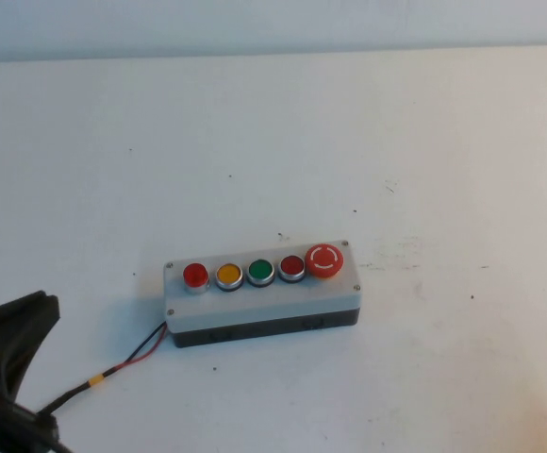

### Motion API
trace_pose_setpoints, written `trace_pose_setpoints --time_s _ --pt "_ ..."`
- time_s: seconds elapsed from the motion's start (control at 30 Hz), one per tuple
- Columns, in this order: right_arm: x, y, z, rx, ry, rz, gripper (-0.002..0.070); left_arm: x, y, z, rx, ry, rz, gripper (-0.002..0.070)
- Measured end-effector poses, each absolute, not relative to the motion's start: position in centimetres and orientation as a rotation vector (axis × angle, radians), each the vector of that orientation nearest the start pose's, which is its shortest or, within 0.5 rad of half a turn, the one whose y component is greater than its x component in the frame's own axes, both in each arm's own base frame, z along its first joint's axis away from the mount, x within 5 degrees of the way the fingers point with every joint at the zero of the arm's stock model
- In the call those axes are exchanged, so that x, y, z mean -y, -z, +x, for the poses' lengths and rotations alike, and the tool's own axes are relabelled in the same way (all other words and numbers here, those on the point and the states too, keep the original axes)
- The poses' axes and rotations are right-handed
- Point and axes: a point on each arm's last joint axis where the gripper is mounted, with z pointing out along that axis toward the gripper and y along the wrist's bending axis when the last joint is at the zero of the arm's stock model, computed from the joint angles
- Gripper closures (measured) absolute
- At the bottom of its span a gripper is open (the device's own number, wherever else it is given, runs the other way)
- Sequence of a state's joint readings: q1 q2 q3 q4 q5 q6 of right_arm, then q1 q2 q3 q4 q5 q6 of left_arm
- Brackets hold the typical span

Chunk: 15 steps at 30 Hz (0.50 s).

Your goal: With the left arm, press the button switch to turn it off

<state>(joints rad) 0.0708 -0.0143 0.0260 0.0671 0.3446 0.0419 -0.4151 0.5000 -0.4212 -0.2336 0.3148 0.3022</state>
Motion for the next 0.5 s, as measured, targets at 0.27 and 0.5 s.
trace_pose_setpoints --time_s 0.27,0.5 --pt "-0.6 -17.4 5.3 -1.841 -0.144 0.016 0.0692 4.0 -27.0 8.5 -1.638 0.237 0.465 0.0677" --pt "-0.6 -17.4 5.3 -1.841 -0.144 0.016 0.0692 2.6 -23.1 6.9 -1.346 0.129 0.407 0.0677"
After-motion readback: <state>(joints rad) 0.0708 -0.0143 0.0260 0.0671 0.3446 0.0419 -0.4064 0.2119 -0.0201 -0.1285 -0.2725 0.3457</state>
